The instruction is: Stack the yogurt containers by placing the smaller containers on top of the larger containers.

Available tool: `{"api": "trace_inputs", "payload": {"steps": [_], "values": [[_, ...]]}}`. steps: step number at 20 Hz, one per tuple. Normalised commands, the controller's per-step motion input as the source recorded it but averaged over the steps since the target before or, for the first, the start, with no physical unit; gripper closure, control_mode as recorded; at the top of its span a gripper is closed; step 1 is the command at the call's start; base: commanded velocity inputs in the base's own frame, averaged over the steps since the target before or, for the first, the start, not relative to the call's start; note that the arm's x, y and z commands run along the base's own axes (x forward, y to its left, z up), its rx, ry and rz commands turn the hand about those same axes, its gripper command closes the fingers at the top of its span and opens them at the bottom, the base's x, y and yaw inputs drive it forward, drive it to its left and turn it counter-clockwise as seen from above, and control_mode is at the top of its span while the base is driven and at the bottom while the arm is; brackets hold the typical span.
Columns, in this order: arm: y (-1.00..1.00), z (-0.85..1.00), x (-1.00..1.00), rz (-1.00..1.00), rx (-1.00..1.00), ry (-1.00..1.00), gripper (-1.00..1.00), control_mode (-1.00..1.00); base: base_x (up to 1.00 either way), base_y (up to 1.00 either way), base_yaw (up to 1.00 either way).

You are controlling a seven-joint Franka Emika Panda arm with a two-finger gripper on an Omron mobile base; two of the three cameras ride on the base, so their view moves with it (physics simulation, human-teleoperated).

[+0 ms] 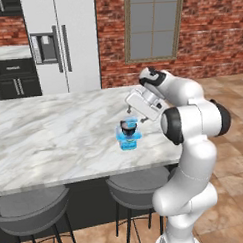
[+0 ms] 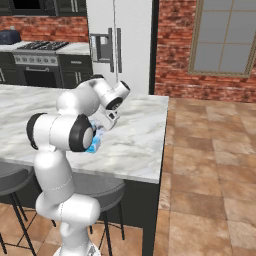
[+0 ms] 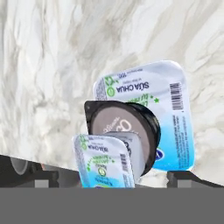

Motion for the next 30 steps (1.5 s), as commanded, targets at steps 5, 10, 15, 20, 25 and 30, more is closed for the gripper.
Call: {"api": "trace_inputs", "payload": {"steps": [5,10,15,20,25,30], "values": [[-0.03,0.29,-0.22,0.00,-0.01,0.00,-1.00,-1.00,0.00,0.00,0.00],[0.00,0.28,-0.32,0.00,-0.09,0.00,-1.00,-1.00,0.00,0.00,0.00],[-0.01,0.21,-0.43,0.00,-0.17,-0.01,-1.00,-1.00,0.00,0.00,0.00],[-0.07,0.22,-0.47,0.00,-0.14,0.00,-1.00,-1.00,0.00,0.00,0.00],[-0.07,0.29,-0.52,0.00,0.00,0.00,-1.00,-1.00,0.00,0.00,0.00],[-0.12,0.24,-0.59,0.00,0.00,-0.03,-1.00,-1.00,0.00,0.00,0.00]]}}
